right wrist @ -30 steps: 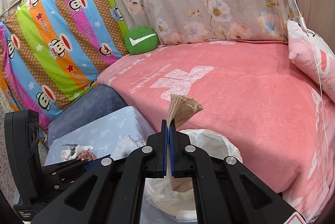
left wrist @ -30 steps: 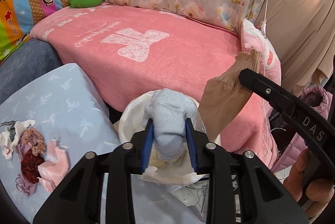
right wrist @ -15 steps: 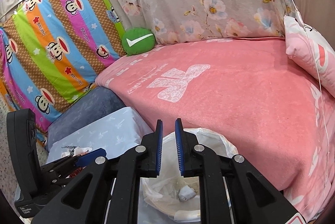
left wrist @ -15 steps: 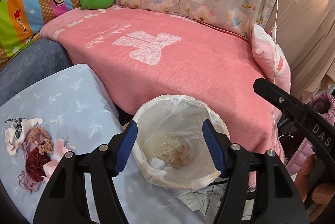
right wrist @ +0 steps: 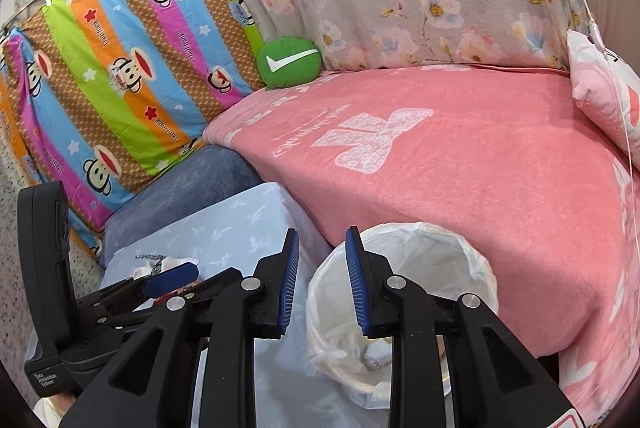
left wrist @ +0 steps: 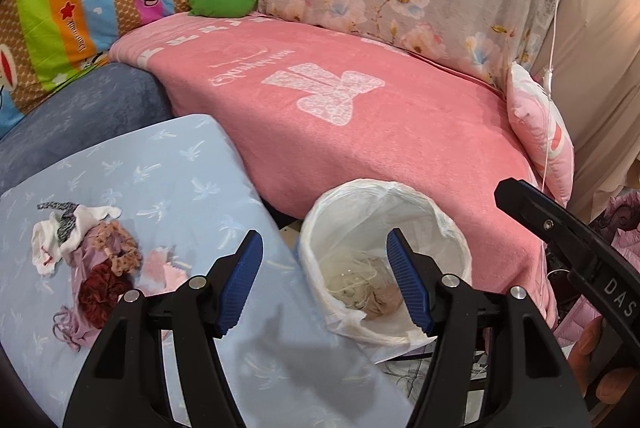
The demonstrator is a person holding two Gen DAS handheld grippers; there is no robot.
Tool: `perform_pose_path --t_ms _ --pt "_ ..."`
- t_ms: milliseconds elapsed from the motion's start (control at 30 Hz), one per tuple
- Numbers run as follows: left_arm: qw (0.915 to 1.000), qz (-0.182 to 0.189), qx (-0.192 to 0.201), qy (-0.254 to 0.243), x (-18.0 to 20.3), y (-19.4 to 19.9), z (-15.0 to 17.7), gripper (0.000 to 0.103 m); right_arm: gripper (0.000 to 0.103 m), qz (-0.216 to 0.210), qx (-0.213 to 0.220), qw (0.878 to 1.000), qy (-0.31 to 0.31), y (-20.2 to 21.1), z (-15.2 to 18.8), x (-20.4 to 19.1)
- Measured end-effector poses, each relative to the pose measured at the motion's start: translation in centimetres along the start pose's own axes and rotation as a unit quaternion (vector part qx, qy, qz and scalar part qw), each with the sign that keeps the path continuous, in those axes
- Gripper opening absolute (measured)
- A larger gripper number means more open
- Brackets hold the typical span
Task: Collect trash
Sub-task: 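Return both grippers to the pile and close the left gripper on the lilac bag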
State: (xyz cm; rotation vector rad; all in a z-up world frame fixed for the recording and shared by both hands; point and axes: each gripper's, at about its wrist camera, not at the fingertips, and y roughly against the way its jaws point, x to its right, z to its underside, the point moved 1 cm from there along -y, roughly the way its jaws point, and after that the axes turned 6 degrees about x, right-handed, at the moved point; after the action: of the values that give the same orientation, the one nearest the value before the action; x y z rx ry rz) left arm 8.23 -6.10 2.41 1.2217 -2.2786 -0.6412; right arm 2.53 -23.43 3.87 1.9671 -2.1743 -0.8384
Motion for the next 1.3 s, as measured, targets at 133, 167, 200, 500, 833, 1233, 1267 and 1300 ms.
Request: perform_pose_path --t_ms 133,167,200,500,833,1233,1267,1300 --pt "0.9998 -0.016 0.002 0.009 -1.9 0.6 0.5 0.062 0.024 -0.012 -0.012 1.000 0.009 -0.6 1.0 -2.0" --pt "0.9997 -0.020 0.002 0.011 -2.5 0.8 0.6 0.062 0.024 -0.015 -0.015 1.000 0.011 -0.7 1.3 -2.5" --pt "0.9996 -0.023 0.002 0.013 -2.9 1.0 0.8 0.062 0.025 -0.018 -0.017 1.000 0.014 -0.9 1.4 -2.8" --pt "0.9976 -0.063 0.000 0.028 -7.9 2.6 2.8 0.070 0.034 -0.042 -0.044 0.997 0.041 -2.4 3.9 -7.5" --pt "0.9911 -0.123 -0.011 0.048 -14.5 4.0 6.2 0.079 0.037 -0.074 -0.081 0.992 0.065 -4.7 7.2 -12.8" --pt "0.9847 -0.149 -0.043 0.079 -21.0 3.4 9.7 0.078 0.037 -0.096 -0.124 0.984 0.086 -8.4 10.5 -17.4" --pt "0.9845 -0.148 -0.046 0.082 -21.4 3.2 9.8 0.078 0.037 -0.097 -0.127 0.983 0.088 -8.6 10.7 -17.8" --pt "0.9846 -0.146 -0.048 0.084 -21.7 3.1 10.0 0.078 0.037 -0.098 -0.130 0.983 0.089 -8.9 11.0 -18.2"
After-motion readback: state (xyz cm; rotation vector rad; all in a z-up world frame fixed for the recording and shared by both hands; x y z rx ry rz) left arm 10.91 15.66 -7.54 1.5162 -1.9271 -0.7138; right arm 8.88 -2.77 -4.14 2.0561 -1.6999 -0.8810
